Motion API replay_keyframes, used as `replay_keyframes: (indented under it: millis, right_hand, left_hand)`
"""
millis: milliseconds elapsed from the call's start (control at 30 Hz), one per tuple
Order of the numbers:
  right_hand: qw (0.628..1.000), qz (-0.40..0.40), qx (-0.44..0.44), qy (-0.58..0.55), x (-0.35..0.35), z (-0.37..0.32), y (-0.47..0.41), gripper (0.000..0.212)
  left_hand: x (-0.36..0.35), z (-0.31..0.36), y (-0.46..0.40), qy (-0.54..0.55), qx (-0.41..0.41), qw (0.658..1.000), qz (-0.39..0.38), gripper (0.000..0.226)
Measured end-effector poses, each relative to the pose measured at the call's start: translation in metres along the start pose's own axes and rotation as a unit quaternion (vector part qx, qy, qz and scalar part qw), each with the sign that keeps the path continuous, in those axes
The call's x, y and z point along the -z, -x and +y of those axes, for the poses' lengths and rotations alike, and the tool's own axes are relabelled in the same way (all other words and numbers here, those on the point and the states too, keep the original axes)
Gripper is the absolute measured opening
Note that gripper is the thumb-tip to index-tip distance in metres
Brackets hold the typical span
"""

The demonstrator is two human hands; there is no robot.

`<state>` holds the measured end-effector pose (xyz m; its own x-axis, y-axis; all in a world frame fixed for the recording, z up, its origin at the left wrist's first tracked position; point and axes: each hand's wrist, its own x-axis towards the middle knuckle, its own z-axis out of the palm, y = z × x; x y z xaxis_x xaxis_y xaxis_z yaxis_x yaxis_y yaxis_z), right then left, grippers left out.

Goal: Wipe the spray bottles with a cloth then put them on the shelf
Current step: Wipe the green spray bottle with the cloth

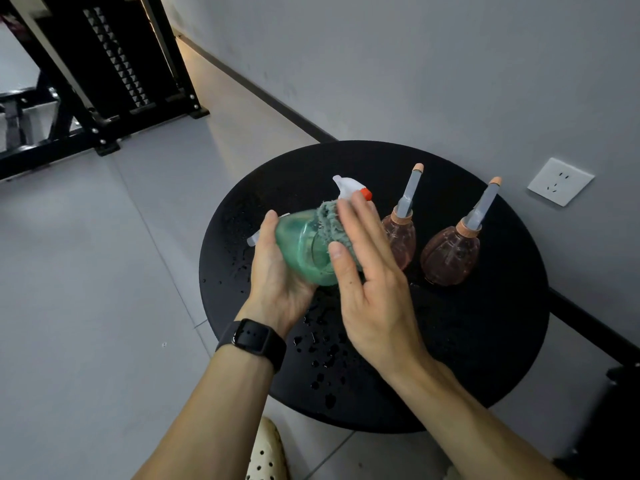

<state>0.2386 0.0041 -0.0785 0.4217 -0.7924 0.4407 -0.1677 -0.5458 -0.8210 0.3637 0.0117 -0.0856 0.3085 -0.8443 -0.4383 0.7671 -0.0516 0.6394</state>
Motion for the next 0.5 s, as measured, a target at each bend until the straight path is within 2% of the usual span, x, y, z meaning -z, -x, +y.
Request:
replay_keyframes:
  millis: [267,400,500]
  right_hand:
    - [0.993,-0.007,0.084,0.082,-0.016,0.002,0.006,0.047]
    - [0.983,-0.047,0.139,0.107,-0.017,0.007,0.017,0.046]
    - [0.984,-0.052,0.138,0.099,-0.015,0.014,0.022,0.046]
  left_hand:
    - [0.003,-0.004,-0.005,0.046,0.015,0.999,-0.011,0.076]
    - [0.002,0.001,-0.002,0.051,0.001,0.999,-0.005,0.071]
    - [0.004,0.006,0.000,0.058,0.006,0.998,-0.002,0.074]
